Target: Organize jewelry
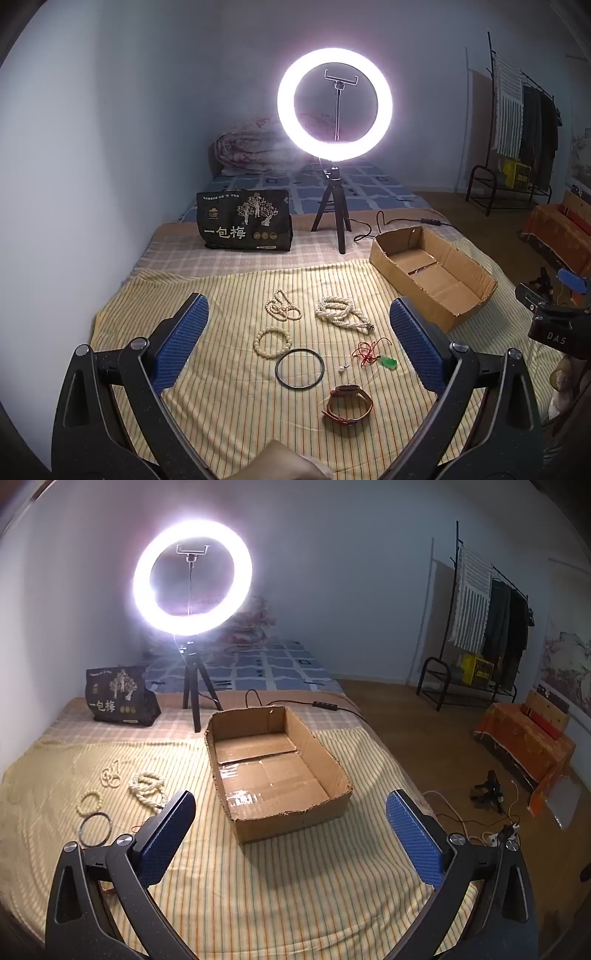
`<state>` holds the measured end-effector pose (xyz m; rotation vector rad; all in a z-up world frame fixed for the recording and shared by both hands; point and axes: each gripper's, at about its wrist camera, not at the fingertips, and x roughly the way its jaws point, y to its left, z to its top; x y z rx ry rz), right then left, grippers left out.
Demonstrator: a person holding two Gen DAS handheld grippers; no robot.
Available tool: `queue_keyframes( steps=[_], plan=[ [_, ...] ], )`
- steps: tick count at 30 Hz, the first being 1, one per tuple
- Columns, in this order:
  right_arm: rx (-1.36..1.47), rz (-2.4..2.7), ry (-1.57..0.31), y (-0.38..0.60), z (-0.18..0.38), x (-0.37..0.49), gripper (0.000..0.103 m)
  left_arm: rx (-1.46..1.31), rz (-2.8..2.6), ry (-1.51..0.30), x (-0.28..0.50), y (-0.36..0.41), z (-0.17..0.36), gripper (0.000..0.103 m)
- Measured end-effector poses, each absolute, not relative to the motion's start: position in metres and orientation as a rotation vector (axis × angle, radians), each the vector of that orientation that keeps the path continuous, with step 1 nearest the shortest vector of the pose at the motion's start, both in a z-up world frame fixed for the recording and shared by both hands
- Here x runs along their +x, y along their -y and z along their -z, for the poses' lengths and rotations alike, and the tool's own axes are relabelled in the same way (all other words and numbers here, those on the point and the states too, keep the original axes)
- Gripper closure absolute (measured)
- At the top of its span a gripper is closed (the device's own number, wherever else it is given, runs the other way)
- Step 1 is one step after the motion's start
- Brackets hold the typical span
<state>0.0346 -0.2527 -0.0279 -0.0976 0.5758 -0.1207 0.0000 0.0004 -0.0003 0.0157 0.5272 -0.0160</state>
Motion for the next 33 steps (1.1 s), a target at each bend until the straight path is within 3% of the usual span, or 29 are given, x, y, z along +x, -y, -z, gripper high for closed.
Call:
queue_keyframes(
  steps=[33],
  plan=[
    [-0.083, 0.119, -0.572, 0.255, 0.025, 0.033, 0.001, 0.007, 0.01, -0.51, -0.001, -0.001, -0.013, 0.002]
  ],
)
